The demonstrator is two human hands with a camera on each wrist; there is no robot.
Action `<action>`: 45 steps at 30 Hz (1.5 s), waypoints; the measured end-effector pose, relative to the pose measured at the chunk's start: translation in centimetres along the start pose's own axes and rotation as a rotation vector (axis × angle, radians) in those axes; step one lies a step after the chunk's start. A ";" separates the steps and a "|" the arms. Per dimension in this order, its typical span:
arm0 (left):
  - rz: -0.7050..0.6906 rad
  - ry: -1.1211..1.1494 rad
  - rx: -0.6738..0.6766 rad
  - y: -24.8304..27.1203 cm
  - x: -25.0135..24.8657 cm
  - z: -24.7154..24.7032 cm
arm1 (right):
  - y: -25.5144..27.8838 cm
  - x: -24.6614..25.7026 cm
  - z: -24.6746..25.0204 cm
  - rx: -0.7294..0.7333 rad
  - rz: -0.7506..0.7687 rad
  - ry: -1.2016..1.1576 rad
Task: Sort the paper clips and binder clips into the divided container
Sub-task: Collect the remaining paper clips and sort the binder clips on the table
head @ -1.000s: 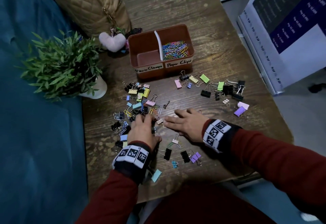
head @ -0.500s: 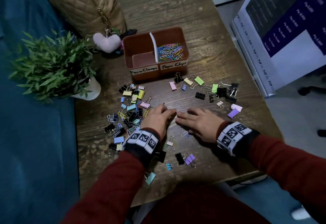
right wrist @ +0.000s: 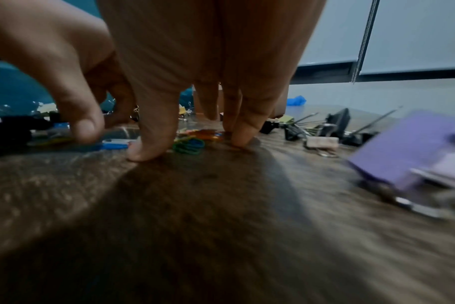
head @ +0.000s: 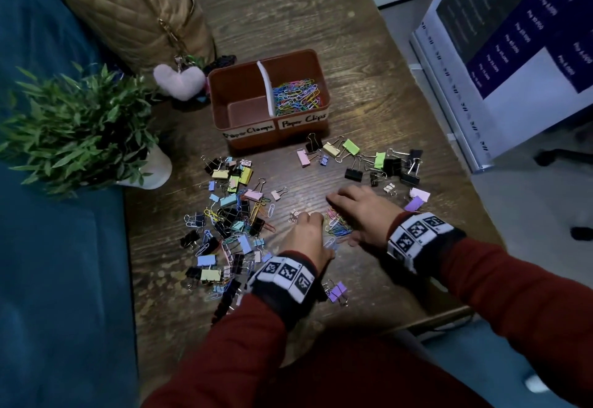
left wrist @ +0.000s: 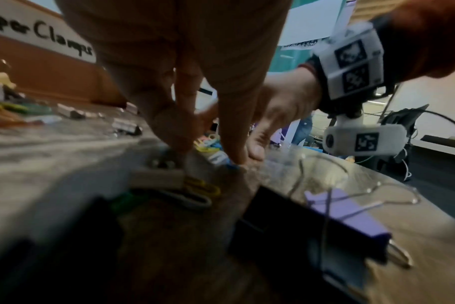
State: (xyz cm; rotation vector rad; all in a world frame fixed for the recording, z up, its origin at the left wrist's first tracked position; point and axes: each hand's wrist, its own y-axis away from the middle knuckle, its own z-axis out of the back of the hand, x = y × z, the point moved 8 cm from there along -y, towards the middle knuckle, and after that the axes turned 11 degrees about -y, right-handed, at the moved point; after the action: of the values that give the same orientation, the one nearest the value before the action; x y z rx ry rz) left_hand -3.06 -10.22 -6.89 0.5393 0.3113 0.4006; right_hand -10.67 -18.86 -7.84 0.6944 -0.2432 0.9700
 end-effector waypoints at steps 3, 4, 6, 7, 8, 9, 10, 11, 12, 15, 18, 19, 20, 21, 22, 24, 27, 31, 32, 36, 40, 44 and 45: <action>0.058 0.113 -0.042 -1.0 0.0 0.0 | -0.7 1.0 -0.3 0.007 -0.006 -0.018; 0.075 0.163 -0.059 -1.4 0.1 0.1 | -0.6 1.1 -0.5 -0.006 -0.015 -0.035; 0.103 0.231 -0.077 -2.1 0.4 0.2 | 0.0 1.0 -0.9 -0.084 -0.027 -0.083; 0.101 0.244 -0.086 -2.3 0.4 0.2 | 0.4 1.0 -1.0 -0.132 -0.031 -0.121; 0.091 0.247 -0.097 -2.3 0.3 0.3 | 0.8 1.1 -1.1 -0.171 -0.037 -0.166; 0.081 0.246 -0.107 -2.4 0.3 0.3 | 1.1 1.2 -1.2 -0.204 -0.040 -0.200; 0.072 0.243 -0.113 -2.4 0.2 0.2 | 1.3 1.4 -1.3 -0.223 -0.045 -0.214; 0.065 0.241 -0.115 -2.4 0.2 0.1 | 1.4 1.5 -1.3 -0.236 -0.053 -0.216; 0.062 0.235 -0.112 -2.4 0.1 0.0 | 1.4 1.6 -1.2 -0.246 -0.066 -0.215; 0.034 0.236 -0.106 -2.4 0.1 -0.2 | 1.2 1.6 -0.7 -0.278 -0.100 -0.251; 0.055 0.258 -0.115 -2.3 0.8 -0.2 | 0.7 1.2 -0.1 -0.248 -0.147 -0.329; 0.075 0.267 -0.122 -2.2 1.2 -0.2 | 0.5 0.8 0.2 -0.235 -0.179 -0.355; 0.093 0.275 -0.126 -2.2 1.6 -0.2 | 0.4 0.5 0.6 -0.228 -0.217 -0.389; 0.103 0.279 -0.127 -2.3 1.9 -0.2 | 0.2 0.0 1.2 -0.233 -0.254 -0.426; 0.106 0.279 -0.126 -2.3 2.1 -0.2 | 0.2 -0.3 2.1 -0.247 -0.282 -0.461; 0.099 0.265 -0.125 -2.4 2.3 0.0 | -0.3 -0.8 4.1 -0.275 -0.334 -0.542; 0.059 0.248 -0.136 -2.5 2.2 0.3 | -2.3 -0.6 8.6 -0.356 -0.336 -0.703; 0.015 0.206 -0.155 -2.5 1.8 0.7 | -6.7 0.9 16.5 -0.511 -0.245 -0.735; 0.007 0.206 -0.164 -2.5 1.7 0.9 | -7.8 1.4 18.1 -0.535 -0.224 -0.725; 0.004 0.196 -0.177 -2.3 0.7 1.5 | -10.8 2.9 20.8 -0.497 -0.182 -0.602; -0.026 0.069 -0.027 -1.9 -1.5 0.6 | -9.2 2.3 20.1 -0.577 -0.127 -0.561; -0.048 0.043 -0.019 -2.3 -2.9 0.3 | -3.3 -0.8 15.0 -0.571 -0.143 -0.555; -0.054 0.049 -0.033 -2.6 -3.2 0.4 | -1.6 -1.7 12.9 -0.514 -0.170 -0.534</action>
State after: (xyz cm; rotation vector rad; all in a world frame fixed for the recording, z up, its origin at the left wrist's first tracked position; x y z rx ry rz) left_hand -4.94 -13.83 -7.42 0.4881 0.3647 0.3664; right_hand -8.87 -28.89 0.46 0.4738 -0.8570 0.5079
